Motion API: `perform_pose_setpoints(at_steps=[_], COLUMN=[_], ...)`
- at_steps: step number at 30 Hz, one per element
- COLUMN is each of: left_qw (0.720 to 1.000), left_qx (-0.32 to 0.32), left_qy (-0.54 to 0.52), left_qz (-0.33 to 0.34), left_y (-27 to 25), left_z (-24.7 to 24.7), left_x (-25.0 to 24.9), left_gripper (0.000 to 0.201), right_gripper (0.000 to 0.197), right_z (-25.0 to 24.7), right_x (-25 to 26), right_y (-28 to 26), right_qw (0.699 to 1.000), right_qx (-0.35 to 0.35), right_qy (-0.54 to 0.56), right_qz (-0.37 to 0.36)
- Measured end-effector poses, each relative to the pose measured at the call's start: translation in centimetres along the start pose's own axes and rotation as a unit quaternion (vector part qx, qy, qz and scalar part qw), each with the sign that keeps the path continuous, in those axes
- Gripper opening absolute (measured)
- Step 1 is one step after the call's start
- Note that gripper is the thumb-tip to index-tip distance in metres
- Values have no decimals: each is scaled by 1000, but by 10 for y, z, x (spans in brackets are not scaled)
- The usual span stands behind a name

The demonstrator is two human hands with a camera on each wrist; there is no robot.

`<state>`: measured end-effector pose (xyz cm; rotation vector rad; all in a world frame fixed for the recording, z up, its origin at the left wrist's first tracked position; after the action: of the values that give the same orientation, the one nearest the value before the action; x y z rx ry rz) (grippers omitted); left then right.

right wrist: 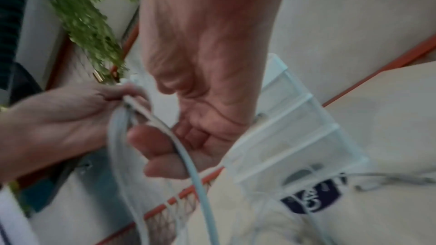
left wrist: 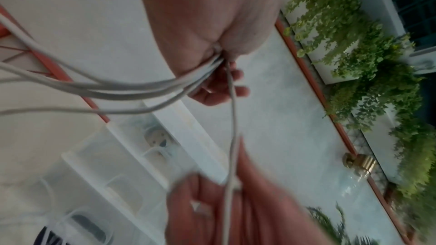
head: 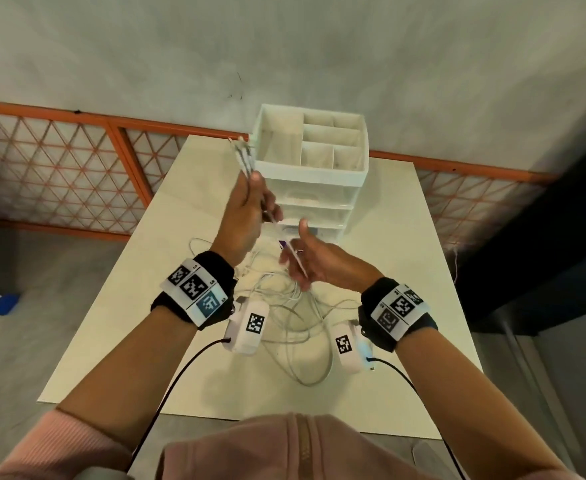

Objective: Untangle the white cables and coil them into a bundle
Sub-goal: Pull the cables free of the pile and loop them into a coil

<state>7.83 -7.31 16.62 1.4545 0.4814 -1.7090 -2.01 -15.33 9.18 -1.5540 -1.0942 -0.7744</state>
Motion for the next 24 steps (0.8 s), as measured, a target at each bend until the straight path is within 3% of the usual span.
perform_pose_setpoints(at_steps=[2, 5, 7, 10, 13, 15, 20, 24], left_qw=[997, 992, 995, 996, 985, 981, 984, 985], left_qx=[-43, -95, -89, -15, 78, 105, 136, 90], left_qy=[-65, -87, -42, 76, 149, 159, 116, 143], left_qz=[7, 15, 33, 52, 43, 35, 22, 46], left_y=[6, 13, 14, 7, -5, -12, -17, -18], left_z=[-18, -41, -45, -29, 1, 17, 31, 25], left_x=[-8, -22, -28, -20, 0, 9, 23, 23], left_gripper=[30, 33, 32, 27, 20, 18, 32, 18], right_gripper=[77, 70, 61, 46, 37, 33, 33, 36], right_z=[-12, -57, -86, -105, -99, -87, -60, -64], right_x=[-19, -57, -77, -70, -24, 6, 50, 51], right_y=[-8, -20, -29, -36, -35, -32, -33, -36], right_qw=[994, 965, 949, 941, 940, 950, 978, 978], right_qx=[-14, -118, -192, -246, -236, -204, -118, -102], right_qy=[-111, -224, -227, -218, -244, -236, -157, -174], right_qz=[13, 73, 106, 84, 14, -20, -72, -58])
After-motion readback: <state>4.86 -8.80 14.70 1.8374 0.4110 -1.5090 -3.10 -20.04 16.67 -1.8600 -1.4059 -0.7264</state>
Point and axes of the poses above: each hand's wrist, its own y-axis towards the middle knuckle, its own z-axis out of the palm, x = y × z, the point moved 7 cm from there along y, towards the middle knuckle, and after that the axes turned 11 degrees about -y, right-handed, at the moved point
